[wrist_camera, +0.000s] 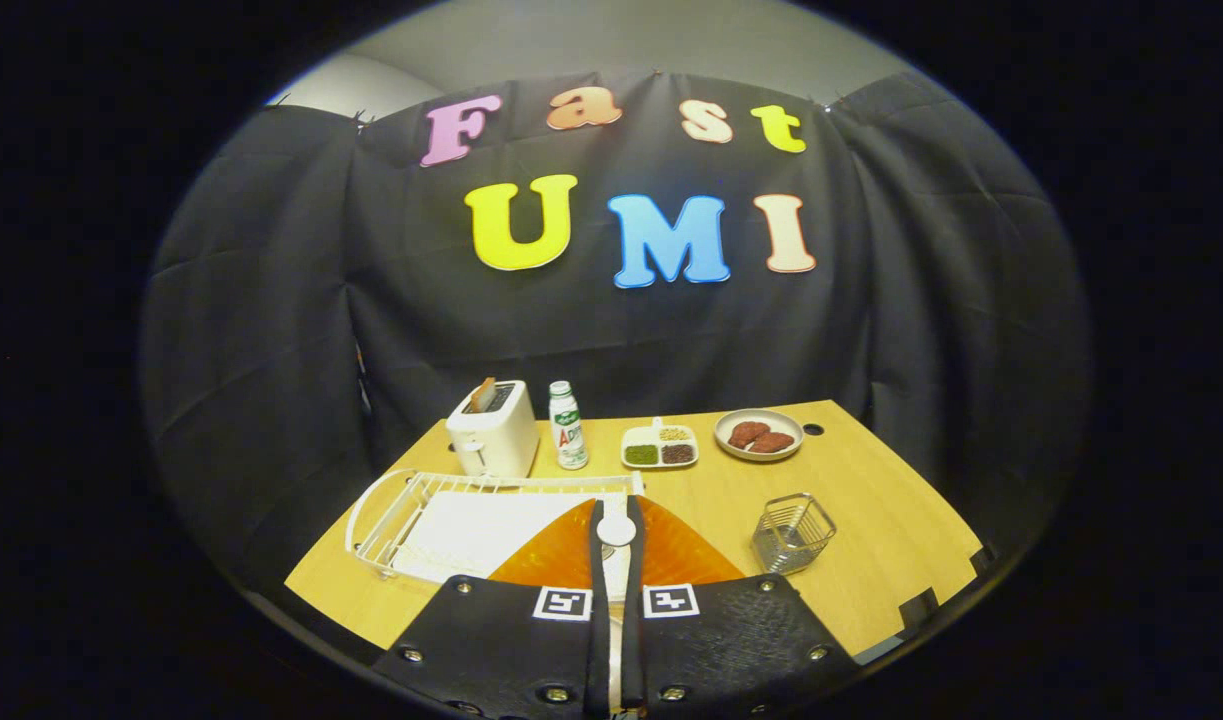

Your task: Take the plate from the dish rack, then take the spoon from the basket and place it into the plate.

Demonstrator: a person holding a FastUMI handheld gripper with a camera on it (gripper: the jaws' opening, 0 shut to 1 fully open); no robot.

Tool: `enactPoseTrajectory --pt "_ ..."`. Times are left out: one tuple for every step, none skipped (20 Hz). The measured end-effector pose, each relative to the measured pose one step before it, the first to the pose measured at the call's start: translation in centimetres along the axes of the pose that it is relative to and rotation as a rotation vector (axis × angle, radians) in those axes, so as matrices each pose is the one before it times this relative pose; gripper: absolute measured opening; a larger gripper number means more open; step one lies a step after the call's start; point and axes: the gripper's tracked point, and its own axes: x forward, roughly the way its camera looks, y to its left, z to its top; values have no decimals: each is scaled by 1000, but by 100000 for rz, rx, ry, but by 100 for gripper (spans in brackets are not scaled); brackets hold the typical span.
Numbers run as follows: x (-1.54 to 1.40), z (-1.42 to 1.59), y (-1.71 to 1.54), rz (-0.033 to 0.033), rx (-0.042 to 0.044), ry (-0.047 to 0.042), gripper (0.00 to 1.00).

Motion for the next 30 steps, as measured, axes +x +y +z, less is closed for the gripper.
enactPoseTrajectory --pt "-266 -757 1306 2657 -927 1572 5" --pt "-74 -684 855 1788 -871 1432 5" --pt "-115 -790 1006 1919 -1167 1874 4" --pt "57 -962 884 1531 -921 1936 5" --pt "-1 -831 703 1479 -865 1832 5" --pt "-207 -773 666 1241 -845 1700 5" --pt "31 -706 515 936 -821 1542 5" --pt "356 -788 476 849 -720 1545 4" --pt "263 -779 358 519 -519 1690 5" --pt "403 -803 241 423 -333 1687 5" --pt "403 -652 152 428 57 1666 4" --pt "371 -722 199 449 251 1558 5" --pt "301 -493 163 279 250 1290 5" --pt "367 -576 24 299 470 1160 5" --pt "267 -460 27 292 703 1086 5" --pt "311 -463 23 555 970 792 5" --pt "291 -336 103 828 1057 703 5" --pt "268 -333 65 931 762 607 4" --pt "272 -254 23 832 495 605 5" --pt "219 -233 -88 702 259 423 5" --pt "198 -218 40 772 74 412 5" --pt "174 -150 -20 839 32 305 7" --pt "83 -114 8 957 -73 262 9" --pt "89 -52 86 868 -105 127 11" --pt "40 272 -149 -170 -177 -270 14" --pt "-2 94 -381 -515 -6 -456 17" --pt "78 231 -81 222 434 -567 18" --pt "-9 179 -77 -176 347 -347 20" --pt "-7 221 -159 -197 172 -98 22" --pt "-45 260 -172 -69 -173 -441 22"
